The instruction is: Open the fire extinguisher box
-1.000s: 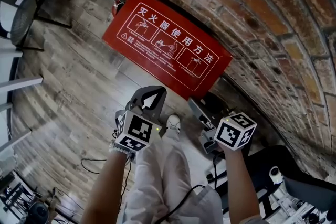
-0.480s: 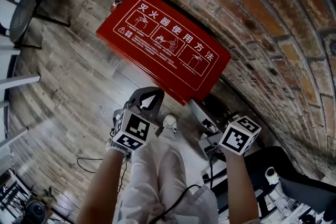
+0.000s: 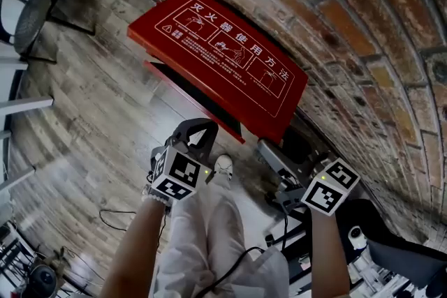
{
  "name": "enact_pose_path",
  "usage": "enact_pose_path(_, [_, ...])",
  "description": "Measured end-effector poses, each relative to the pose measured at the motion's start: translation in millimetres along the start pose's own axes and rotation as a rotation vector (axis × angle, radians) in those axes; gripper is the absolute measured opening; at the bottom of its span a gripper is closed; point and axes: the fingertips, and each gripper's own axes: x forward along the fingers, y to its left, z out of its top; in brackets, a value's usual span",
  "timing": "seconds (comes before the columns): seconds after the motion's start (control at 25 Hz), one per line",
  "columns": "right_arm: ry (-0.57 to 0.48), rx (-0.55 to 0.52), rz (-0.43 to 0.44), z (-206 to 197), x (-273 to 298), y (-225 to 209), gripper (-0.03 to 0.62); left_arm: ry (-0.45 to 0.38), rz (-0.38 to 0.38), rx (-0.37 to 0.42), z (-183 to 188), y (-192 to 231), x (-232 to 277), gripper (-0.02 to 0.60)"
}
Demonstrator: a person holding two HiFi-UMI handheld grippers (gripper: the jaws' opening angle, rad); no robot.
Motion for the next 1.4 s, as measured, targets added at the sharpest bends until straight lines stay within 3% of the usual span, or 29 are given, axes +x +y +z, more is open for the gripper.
enact_pose_path(0.28, [-0.025, -0.084, -0.015, 37, -12, 9, 0.282, 0.006, 0.004, -0.015, 13, 1, -3, -0.003])
enact_pose_path(0.48, [-0.085, -0.188, -0.073, 70, -21, 4, 0.228, 0.006, 0.007, -0.016, 13, 1, -2, -0.003])
enact_pose_path(0.56, [-0.110, -0.247, -0.124, 84, -24, -3, 0.183, 0.005, 0.009, -0.019, 12, 2, -1, -0.003])
enact_pose_path(0.68, [-0.156, -0.368, -0.277, 108, -31, -18, 0.079, 0.001, 0.012, -0.027, 13, 2, 0, -0.002])
enact_pose_path(0.76, [-0.188, -0.416, -0.348, 123, -35, -26, 0.046, -0.001, 0.012, -0.032, 14, 2, -1, -0.002])
enact_pose_path(0.88, [-0.227, -0.420, -0.391, 140, -37, -33, 0.044, -0.001, 0.011, -0.034, 13, 2, -1, -0.003])
enact_pose_path(1.12, [-0.218, -0.405, -0.394, 141, -31, -37, 0.006, -0.002, 0.008, -0.037, 11, 1, -3, -0.003])
enact_pose_path(1.4, [-0.060, -0.435, -0.311, 97, -8, -25, 0.008, -0.003, 0.004, -0.047, 4, -2, -9, -0.002])
